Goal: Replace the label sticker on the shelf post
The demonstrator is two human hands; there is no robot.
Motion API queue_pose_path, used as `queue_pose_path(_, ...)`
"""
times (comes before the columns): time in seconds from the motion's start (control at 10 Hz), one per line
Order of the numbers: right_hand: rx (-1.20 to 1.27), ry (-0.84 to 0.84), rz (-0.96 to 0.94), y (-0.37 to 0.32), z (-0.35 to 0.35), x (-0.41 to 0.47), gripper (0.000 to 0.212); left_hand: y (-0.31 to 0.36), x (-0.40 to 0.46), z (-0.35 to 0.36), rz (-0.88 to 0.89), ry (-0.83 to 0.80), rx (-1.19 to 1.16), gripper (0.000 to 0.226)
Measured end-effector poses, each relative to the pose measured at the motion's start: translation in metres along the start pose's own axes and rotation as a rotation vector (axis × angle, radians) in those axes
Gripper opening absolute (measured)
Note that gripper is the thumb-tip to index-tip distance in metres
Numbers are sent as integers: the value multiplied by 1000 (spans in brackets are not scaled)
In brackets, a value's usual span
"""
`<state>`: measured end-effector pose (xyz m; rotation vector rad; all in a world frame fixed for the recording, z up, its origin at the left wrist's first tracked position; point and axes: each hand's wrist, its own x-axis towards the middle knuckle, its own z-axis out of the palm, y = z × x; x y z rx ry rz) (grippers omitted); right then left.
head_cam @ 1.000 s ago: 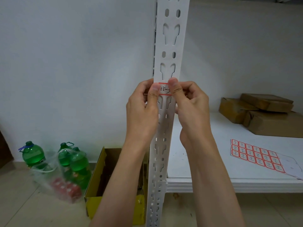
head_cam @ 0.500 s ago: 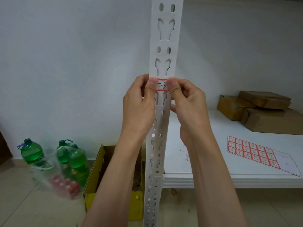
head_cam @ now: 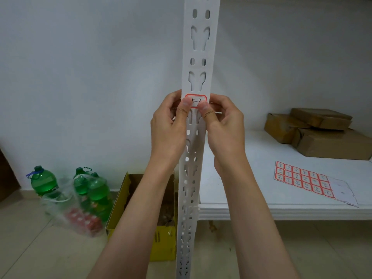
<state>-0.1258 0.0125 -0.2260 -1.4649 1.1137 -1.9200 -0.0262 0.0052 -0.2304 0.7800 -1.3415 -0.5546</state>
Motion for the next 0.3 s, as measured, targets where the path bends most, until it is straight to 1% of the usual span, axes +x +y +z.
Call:
queue_pose_path(0.1, 70, -43, 55, -4, -6, -4, 28, 4, -2, -7, -42, -61, -20, 36)
queue_pose_path(0.2, 73, -116, 132, -4, -10, -9, 38, 1, -6, -18, -91, -132, 15, 42)
queue_pose_path(0.3, 44, -64, 216, -1, -18, -18, 47, 2, -14, -32, -115, -25, 66, 49)
